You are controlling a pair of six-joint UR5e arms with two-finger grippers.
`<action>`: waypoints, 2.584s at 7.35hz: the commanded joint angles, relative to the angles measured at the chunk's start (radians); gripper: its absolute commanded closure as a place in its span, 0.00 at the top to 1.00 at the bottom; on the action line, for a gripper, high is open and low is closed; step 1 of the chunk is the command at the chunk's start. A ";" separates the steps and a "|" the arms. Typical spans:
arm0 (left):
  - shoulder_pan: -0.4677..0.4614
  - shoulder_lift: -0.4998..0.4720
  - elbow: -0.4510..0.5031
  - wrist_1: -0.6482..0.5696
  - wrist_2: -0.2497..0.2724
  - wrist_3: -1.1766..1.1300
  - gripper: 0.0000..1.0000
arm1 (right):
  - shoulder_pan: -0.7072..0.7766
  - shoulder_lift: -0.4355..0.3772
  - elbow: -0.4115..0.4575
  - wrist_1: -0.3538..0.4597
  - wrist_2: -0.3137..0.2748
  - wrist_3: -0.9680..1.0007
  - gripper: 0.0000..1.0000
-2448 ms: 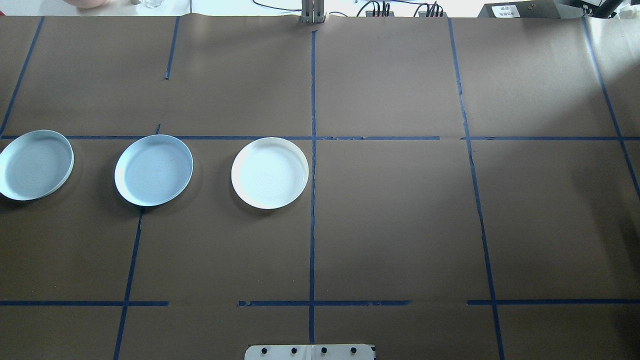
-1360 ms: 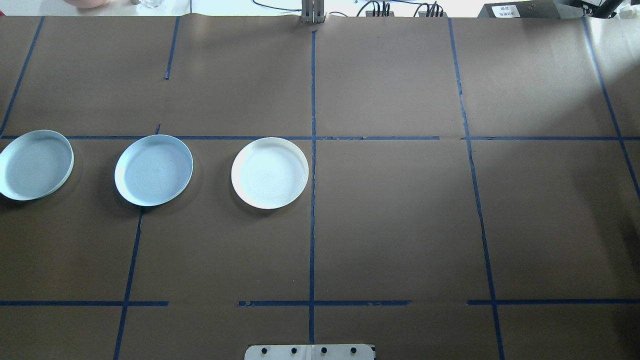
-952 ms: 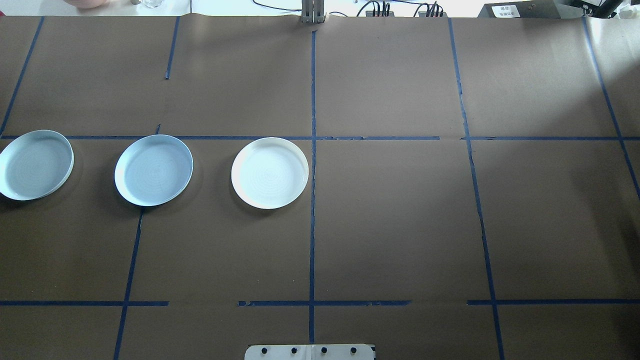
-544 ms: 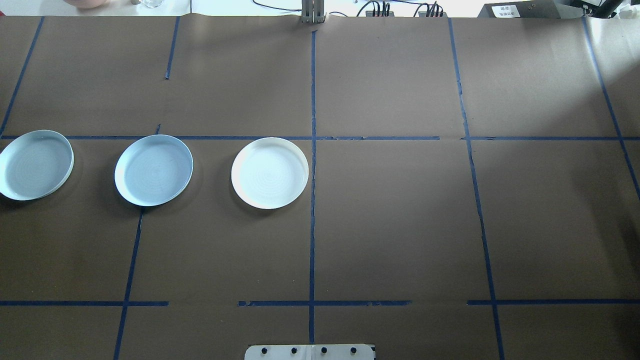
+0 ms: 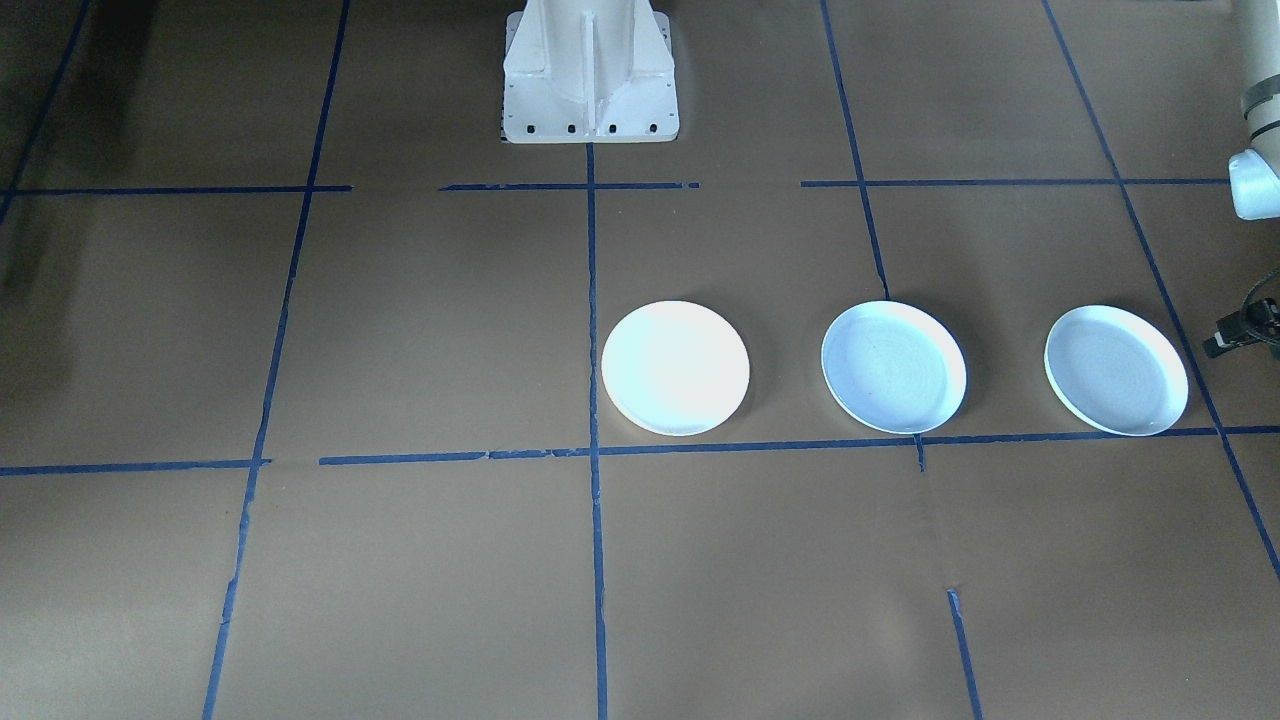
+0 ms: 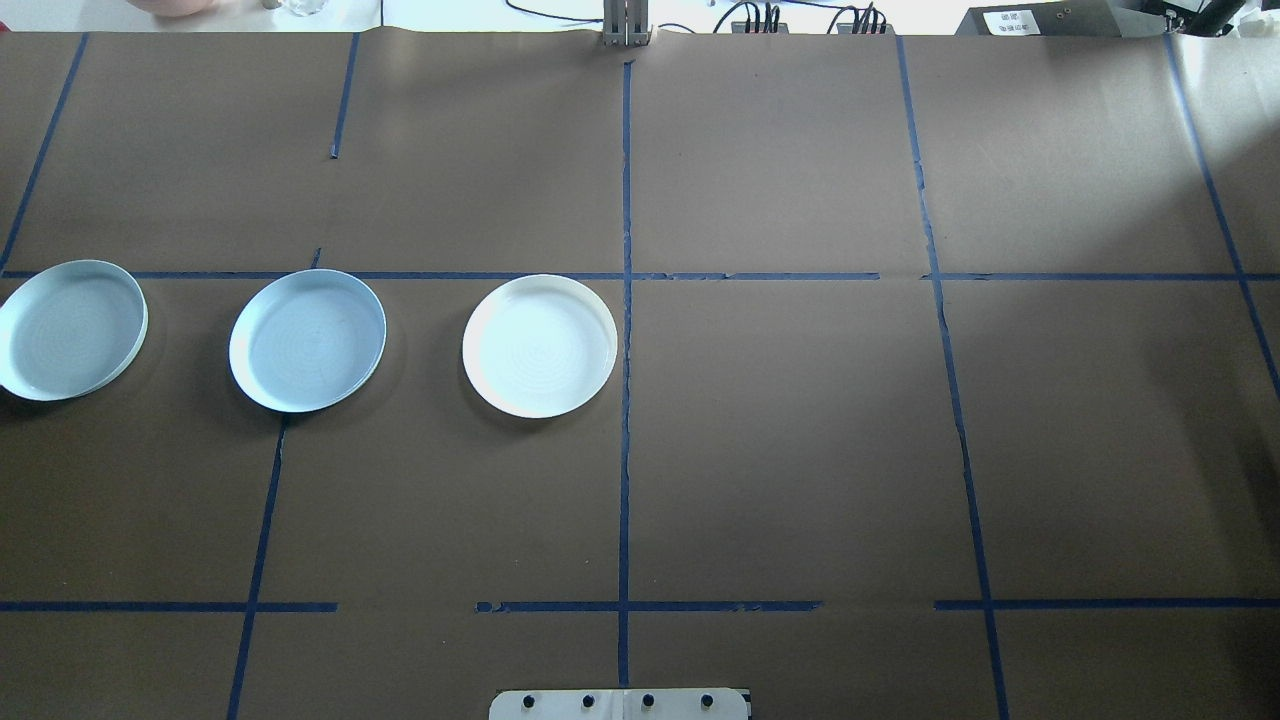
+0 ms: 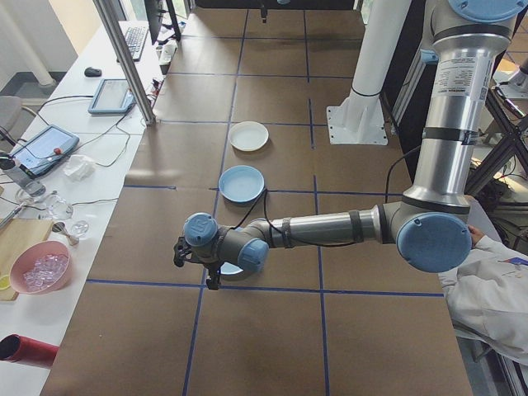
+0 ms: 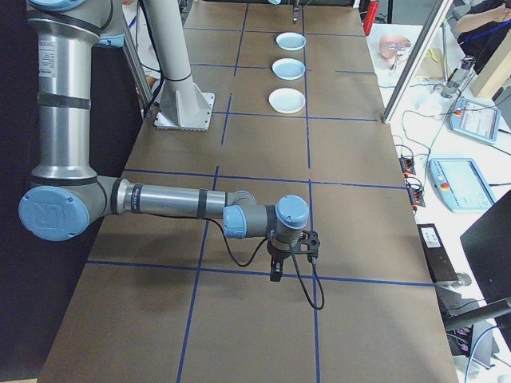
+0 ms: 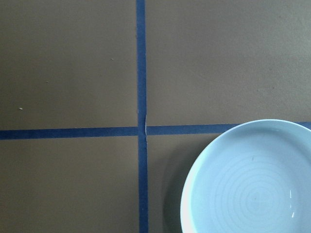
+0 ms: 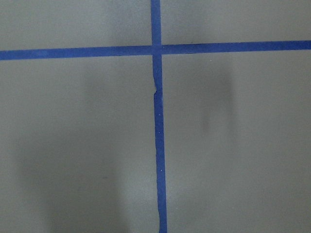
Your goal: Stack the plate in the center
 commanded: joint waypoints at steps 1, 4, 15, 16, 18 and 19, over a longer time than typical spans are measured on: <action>0.022 -0.002 0.111 -0.137 -0.018 -0.014 1.00 | 0.000 -0.001 0.000 0.000 0.000 0.000 1.00; 0.024 -0.014 0.175 -0.143 -0.128 -0.035 1.00 | 0.000 0.001 0.000 0.000 0.000 0.000 1.00; 0.028 -0.073 0.148 -0.134 -0.150 -0.065 0.00 | 0.000 0.001 0.000 0.000 0.000 0.000 1.00; 0.005 -0.065 0.114 -0.130 -0.158 -0.065 0.00 | 0.001 0.001 0.000 0.000 0.000 0.000 1.00; -0.003 -0.030 0.048 -0.141 -0.254 -0.069 0.00 | 0.001 0.001 0.000 0.000 0.000 0.000 1.00; 0.005 -0.037 0.034 -0.141 -0.254 -0.083 0.00 | 0.000 0.001 0.000 0.000 0.000 0.000 1.00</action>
